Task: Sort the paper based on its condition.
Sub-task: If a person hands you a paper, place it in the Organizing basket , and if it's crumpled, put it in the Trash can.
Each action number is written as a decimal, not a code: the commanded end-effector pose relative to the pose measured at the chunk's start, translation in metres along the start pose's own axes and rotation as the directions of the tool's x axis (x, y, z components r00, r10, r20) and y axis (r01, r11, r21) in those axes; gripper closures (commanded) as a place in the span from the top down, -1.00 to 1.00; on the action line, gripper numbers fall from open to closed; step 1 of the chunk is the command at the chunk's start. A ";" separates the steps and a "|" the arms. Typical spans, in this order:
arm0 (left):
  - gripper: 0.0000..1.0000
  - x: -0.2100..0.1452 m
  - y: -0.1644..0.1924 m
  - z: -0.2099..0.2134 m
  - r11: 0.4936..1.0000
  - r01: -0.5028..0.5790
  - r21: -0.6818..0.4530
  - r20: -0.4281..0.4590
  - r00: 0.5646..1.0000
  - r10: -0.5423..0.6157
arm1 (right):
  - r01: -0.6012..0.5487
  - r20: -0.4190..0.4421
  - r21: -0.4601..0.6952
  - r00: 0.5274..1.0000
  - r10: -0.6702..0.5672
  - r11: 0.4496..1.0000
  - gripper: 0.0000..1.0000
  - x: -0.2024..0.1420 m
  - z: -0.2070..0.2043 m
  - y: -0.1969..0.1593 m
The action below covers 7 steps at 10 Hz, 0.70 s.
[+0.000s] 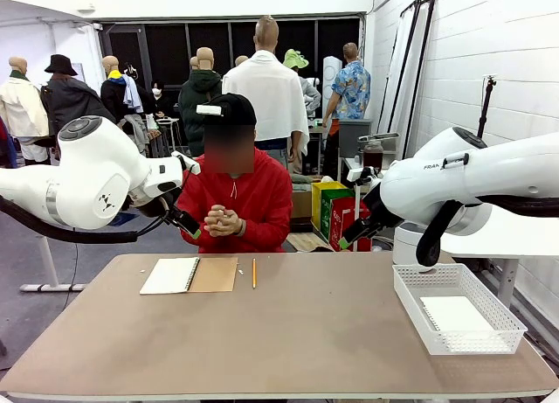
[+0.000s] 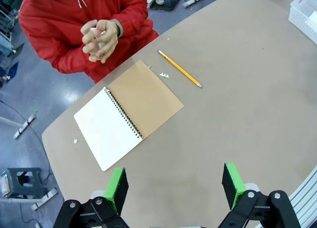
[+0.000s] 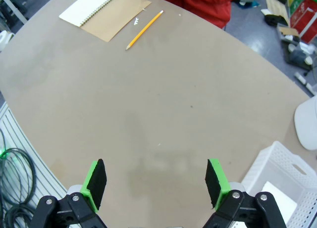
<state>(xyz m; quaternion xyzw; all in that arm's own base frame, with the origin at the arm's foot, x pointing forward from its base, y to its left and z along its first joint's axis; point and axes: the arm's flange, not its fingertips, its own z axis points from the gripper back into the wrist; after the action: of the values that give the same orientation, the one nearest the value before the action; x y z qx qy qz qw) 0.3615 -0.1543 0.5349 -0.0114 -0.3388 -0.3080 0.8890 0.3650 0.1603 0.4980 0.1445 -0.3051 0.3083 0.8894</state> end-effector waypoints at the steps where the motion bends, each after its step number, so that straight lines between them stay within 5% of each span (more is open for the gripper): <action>1: 1.00 -0.001 0.001 0.000 1.000 -0.002 -0.001 -0.003 1.000 0.002 | -0.004 -0.005 -0.002 1.000 0.004 1.000 1.00 0.000 0.000 0.001; 7: 1.00 -0.001 0.001 0.000 1.000 -0.002 -0.001 -0.003 1.000 0.002 | -0.004 -0.005 -0.002 1.000 0.004 1.000 1.00 0.000 0.000 0.001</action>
<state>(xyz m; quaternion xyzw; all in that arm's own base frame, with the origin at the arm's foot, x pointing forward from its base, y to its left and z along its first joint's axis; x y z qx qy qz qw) 0.3615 -0.1543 0.5349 -0.0114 -0.3388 -0.3080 0.8890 0.3650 0.1603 0.4980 0.1445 -0.3051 0.3083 0.8894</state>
